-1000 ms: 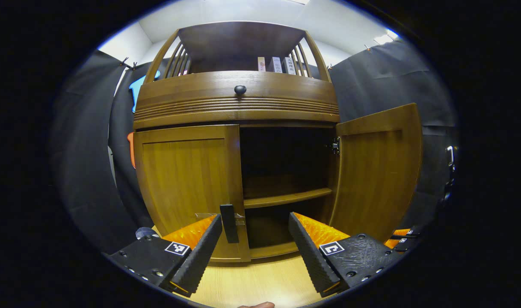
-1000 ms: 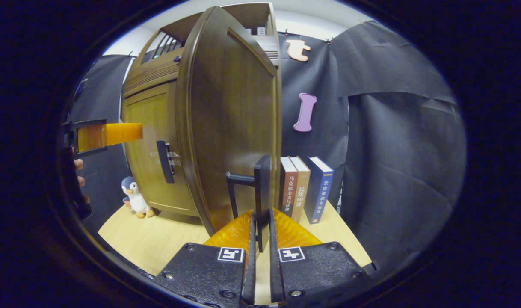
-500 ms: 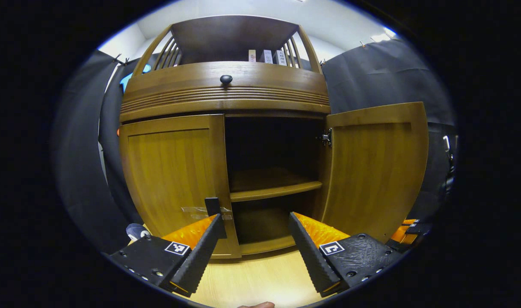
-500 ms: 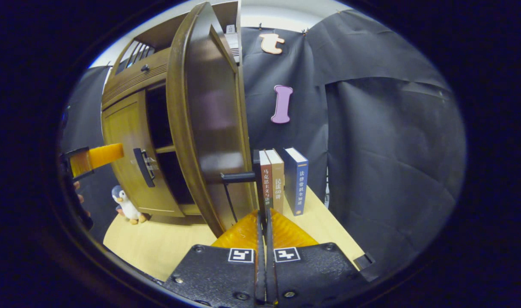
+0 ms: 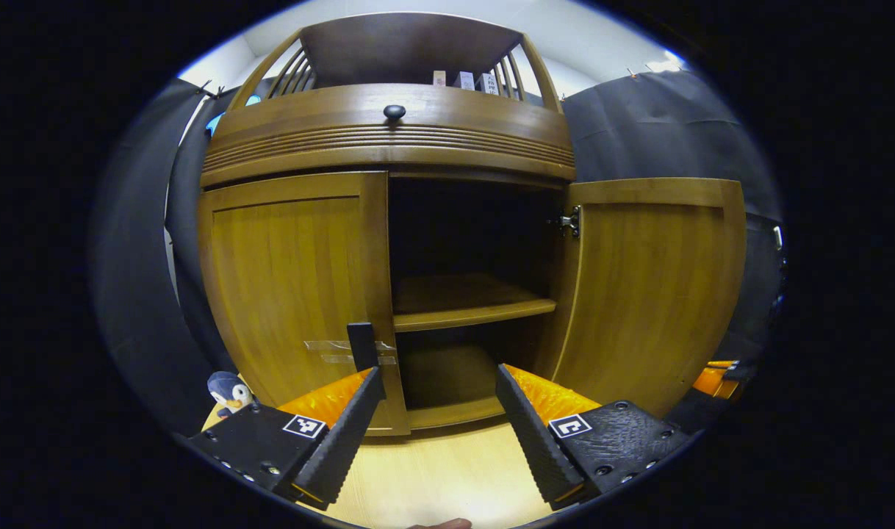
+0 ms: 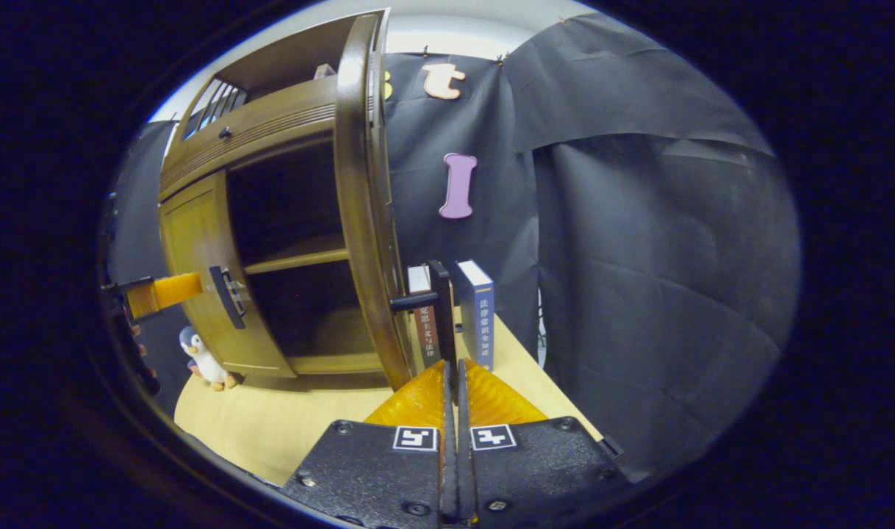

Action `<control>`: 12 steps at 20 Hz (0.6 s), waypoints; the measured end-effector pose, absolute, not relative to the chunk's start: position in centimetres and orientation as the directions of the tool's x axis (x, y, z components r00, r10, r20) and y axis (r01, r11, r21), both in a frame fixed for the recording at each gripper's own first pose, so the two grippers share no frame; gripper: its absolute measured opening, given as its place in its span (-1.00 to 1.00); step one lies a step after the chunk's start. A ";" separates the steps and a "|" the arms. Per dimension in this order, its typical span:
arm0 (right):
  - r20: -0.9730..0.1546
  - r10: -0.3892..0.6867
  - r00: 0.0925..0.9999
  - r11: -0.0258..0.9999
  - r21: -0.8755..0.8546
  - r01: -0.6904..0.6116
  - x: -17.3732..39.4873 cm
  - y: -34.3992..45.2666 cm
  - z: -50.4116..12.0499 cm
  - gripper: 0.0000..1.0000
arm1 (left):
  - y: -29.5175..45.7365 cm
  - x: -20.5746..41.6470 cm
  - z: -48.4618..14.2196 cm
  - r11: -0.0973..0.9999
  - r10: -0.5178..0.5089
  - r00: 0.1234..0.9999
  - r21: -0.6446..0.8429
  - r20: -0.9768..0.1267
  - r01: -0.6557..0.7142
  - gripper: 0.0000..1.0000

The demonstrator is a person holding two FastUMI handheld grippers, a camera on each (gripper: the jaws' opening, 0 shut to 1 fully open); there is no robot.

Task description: Open the right door of the double-door shoe cabinet with the right hand, and open the left door with the left hand.

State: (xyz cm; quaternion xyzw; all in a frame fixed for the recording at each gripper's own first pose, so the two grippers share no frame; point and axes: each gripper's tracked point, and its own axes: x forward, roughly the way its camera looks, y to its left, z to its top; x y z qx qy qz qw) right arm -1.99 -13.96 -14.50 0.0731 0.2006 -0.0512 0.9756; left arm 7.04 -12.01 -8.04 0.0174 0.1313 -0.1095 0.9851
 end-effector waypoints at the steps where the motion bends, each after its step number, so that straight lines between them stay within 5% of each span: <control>1: -0.388 -0.068 0.919 0.983 0.132 0.129 -2.1 -13.9 -14.1 -0.92 | -11.7 7.5 -8.5 0.978 -0.203 0.943 0.003 -0.264 0.211 0.89; 6: -0.320 -0.077 0.944 0.987 0.107 0.117 -3.1 -13.2 -11.7 -0.92 | -8.6 10.7 -11.6 0.989 -0.148 0.937 -0.033 -0.318 0.145 1.00; 12: -0.273 -0.085 0.958 0.988 0.104 0.117 -3.9 -12.5 -9.7 -0.91 | -6.2 14.8 -13.0 0.996 -0.093 0.948 -0.014 -0.303 0.093 0.87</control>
